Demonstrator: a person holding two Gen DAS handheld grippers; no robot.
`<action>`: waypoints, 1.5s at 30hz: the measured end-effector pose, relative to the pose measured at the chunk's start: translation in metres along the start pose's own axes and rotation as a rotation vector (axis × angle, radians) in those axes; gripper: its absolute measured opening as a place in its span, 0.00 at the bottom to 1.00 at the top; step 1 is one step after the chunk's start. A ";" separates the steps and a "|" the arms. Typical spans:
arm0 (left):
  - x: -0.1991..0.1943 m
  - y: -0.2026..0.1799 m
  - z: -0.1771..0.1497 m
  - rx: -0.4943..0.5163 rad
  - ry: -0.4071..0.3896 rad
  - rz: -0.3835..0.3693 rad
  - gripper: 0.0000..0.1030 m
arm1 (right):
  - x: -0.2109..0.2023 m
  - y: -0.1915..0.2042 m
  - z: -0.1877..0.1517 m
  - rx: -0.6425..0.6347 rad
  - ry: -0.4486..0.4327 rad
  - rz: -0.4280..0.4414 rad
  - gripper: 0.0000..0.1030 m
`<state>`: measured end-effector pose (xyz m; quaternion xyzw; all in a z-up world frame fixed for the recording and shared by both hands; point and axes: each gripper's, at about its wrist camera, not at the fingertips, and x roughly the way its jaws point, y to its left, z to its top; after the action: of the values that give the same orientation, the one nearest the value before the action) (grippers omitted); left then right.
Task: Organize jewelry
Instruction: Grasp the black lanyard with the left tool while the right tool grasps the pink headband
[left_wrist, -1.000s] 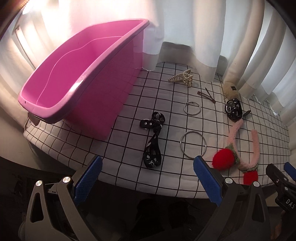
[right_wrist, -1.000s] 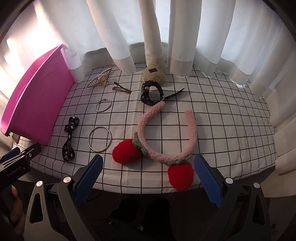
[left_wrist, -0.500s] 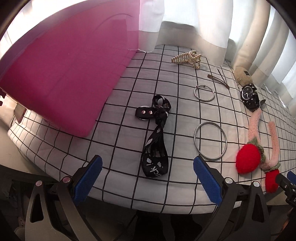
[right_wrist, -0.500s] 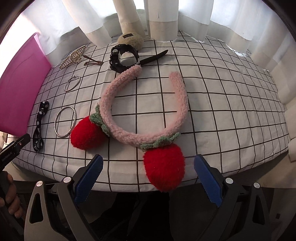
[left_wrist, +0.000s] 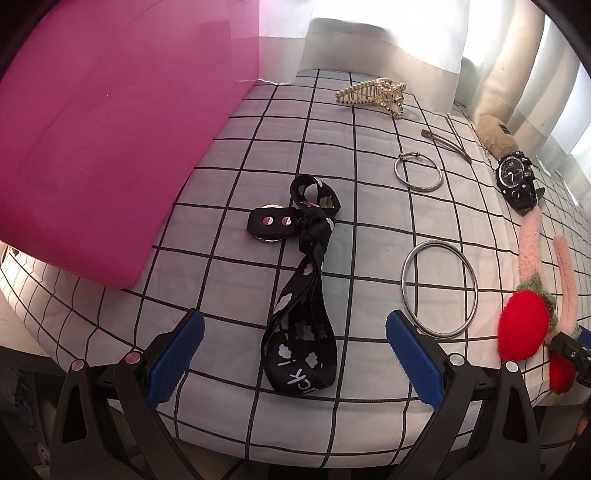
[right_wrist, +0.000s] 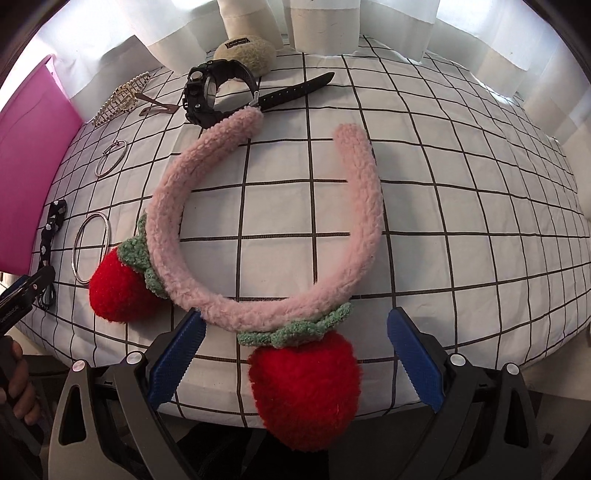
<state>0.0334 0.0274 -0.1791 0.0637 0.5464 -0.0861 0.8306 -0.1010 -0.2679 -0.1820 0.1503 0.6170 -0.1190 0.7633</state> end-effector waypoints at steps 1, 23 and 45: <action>0.002 0.000 0.001 0.001 0.004 0.001 0.94 | 0.003 0.000 0.001 0.002 0.003 0.008 0.91; 0.017 -0.003 -0.003 -0.029 -0.056 0.007 0.95 | 0.013 0.012 0.014 -0.176 -0.093 -0.033 0.92; -0.032 -0.015 -0.014 0.044 -0.144 -0.040 0.03 | -0.025 0.009 -0.018 -0.149 -0.292 0.103 0.44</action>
<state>0.0055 0.0174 -0.1558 0.0650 0.4844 -0.1190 0.8643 -0.1195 -0.2524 -0.1602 0.1058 0.4981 -0.0543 0.8589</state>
